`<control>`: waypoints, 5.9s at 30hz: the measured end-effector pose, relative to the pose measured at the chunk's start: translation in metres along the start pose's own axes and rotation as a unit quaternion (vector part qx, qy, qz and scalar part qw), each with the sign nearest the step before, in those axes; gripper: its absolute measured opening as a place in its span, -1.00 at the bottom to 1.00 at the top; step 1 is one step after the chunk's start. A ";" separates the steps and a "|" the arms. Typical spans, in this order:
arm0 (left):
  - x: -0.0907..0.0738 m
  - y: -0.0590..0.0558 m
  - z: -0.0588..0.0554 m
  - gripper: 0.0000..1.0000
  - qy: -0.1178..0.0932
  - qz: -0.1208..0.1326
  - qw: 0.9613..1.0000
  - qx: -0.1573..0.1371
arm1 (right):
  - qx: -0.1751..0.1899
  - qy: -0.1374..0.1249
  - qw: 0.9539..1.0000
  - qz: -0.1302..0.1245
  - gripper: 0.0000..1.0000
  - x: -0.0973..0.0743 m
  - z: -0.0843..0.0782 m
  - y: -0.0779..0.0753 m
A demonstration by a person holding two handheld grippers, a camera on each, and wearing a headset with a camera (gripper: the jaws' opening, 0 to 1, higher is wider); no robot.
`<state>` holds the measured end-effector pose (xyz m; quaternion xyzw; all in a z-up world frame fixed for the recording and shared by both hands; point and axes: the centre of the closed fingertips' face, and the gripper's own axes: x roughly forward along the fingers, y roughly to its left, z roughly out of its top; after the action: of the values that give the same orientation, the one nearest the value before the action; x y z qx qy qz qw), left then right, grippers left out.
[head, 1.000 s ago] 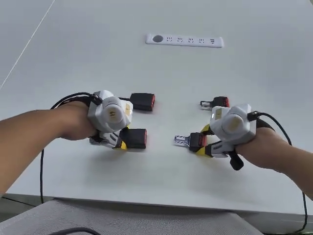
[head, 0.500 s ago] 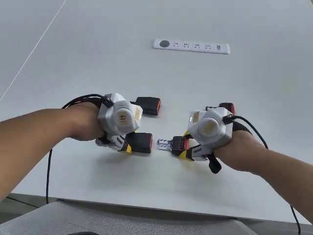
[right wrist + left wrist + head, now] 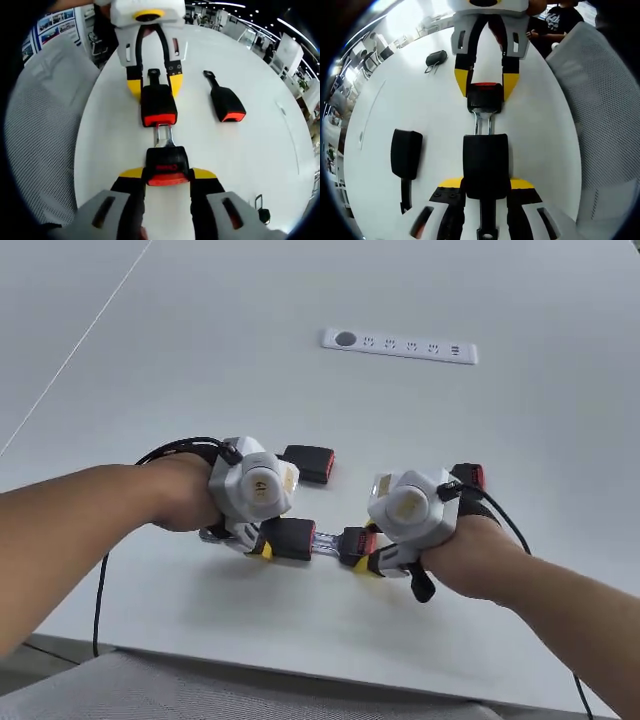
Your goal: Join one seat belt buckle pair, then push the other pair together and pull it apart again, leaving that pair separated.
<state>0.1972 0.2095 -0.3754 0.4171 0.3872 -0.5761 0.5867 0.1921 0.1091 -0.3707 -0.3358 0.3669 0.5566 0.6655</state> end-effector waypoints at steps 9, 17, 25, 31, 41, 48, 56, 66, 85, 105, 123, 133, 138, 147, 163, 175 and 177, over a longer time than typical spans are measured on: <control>-0.001 0.000 0.001 -0.35 0.004 0.001 1.000 -0.001 | -0.016 -0.006 1.000 -0.012 -0.32 0.001 0.005 0.006; 0.000 -0.001 0.001 -0.35 0.003 -0.001 1.000 0.006 | -0.016 -0.023 0.999 -0.019 -0.32 0.006 0.012 0.007; 0.000 -0.002 0.002 -0.36 -0.001 -0.008 1.000 0.019 | -0.036 -0.031 0.999 -0.004 -0.35 0.005 0.012 0.006; 0.000 -0.002 0.002 -0.36 0.009 -0.010 1.000 0.011 | -0.024 -0.028 0.999 -0.006 -0.36 0.009 0.017 0.004; -0.002 -0.002 0.001 -0.37 0.004 -0.010 1.000 -0.003 | -0.016 -0.020 1.000 -0.015 -0.38 0.010 0.020 0.005; 0.000 -0.001 0.000 -0.37 0.004 -0.008 1.000 -0.009 | -0.013 -0.018 1.000 -0.021 -0.38 0.014 0.025 0.006; 0.000 -0.002 0.001 -0.37 0.001 -0.006 1.000 -0.002 | -0.015 -0.023 1.000 -0.015 -0.38 0.016 0.028 0.004; -0.002 -0.001 0.001 -0.37 0.003 -0.007 1.000 -0.003 | -0.014 -0.021 1.000 -0.017 -0.38 0.018 0.029 0.005; -0.002 0.003 -0.001 -0.38 -0.006 -0.003 1.000 -0.008 | -0.033 -0.036 0.999 -0.012 -0.37 0.014 0.025 0.003; -0.002 0.000 0.000 -0.35 0.009 -0.006 1.000 -0.015 | -0.037 -0.036 0.999 0.002 -0.34 0.013 0.025 0.003; -0.002 0.001 -0.001 -0.36 0.000 -0.002 1.000 -0.010 | -0.040 -0.031 0.999 0.004 -0.34 0.013 0.024 0.005; -0.001 0.002 -0.001 -0.34 0.001 -0.001 1.000 -0.020 | -0.028 -0.028 0.999 0.008 -0.33 0.014 0.025 0.005; -0.001 0.001 0.000 -0.33 0.014 0.008 1.000 -0.019 | -0.027 -0.025 0.999 0.002 -0.32 0.015 0.024 0.004; -0.010 0.001 -0.002 -0.35 0.018 0.020 1.000 -0.013 | -0.019 -0.042 0.999 0.006 -0.32 0.004 0.027 0.005; -0.047 0.043 0.021 -0.34 -0.038 0.058 0.997 -0.032 | -0.011 -0.064 0.998 -0.011 -0.35 -0.033 0.020 -0.027; -0.040 0.103 0.033 -0.28 -0.045 0.078 0.996 -0.026 | 0.011 -0.050 0.998 -0.021 -0.34 -0.058 -0.033 -0.076; -0.037 0.108 0.030 -0.26 -0.041 0.079 0.996 -0.024 | 0.015 -0.048 0.998 -0.025 -0.34 -0.063 -0.039 -0.084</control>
<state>0.3032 0.1931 -0.3256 0.4087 0.3422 -0.5349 0.6556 0.2639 0.0316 -0.3329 -0.3076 0.3345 0.5499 0.7008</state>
